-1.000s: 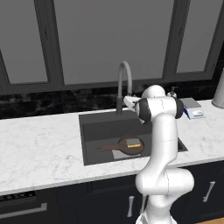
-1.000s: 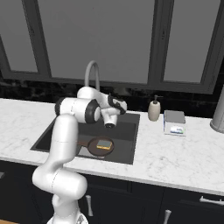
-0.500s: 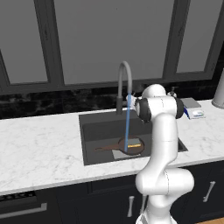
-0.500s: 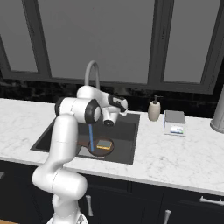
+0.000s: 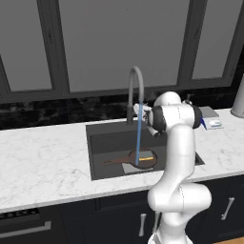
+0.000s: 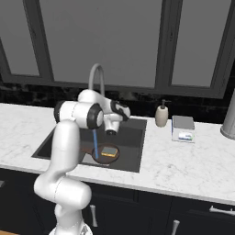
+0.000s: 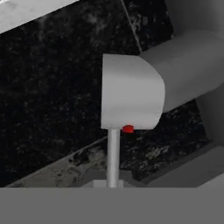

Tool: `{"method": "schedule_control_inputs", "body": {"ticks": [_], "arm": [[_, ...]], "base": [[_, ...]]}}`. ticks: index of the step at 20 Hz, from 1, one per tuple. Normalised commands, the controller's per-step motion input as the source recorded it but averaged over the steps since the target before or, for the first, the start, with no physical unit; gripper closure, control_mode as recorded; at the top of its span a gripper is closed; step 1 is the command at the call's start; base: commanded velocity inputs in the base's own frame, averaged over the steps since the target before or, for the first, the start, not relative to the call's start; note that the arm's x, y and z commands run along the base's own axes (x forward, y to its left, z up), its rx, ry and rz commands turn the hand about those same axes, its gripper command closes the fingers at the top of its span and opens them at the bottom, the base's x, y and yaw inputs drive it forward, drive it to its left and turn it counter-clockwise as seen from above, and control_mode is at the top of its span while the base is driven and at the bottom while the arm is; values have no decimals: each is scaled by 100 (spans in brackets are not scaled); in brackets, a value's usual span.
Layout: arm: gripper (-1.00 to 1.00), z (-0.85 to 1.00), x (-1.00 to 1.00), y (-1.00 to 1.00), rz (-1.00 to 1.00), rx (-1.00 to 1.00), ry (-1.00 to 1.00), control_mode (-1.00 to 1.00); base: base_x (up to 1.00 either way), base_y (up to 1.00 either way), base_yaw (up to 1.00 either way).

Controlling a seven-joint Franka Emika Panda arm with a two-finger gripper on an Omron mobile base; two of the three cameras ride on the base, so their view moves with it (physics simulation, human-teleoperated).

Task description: Pick the pan and sponge and place them into the sink. Then turn on the water.

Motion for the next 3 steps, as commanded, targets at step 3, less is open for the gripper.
{"method": "schedule_control_inputs", "body": {"ticks": [3], "arm": [[100, 67, -61, -100, 22, 55, -10, -100]], "base": [[0, 0, 0]]}}
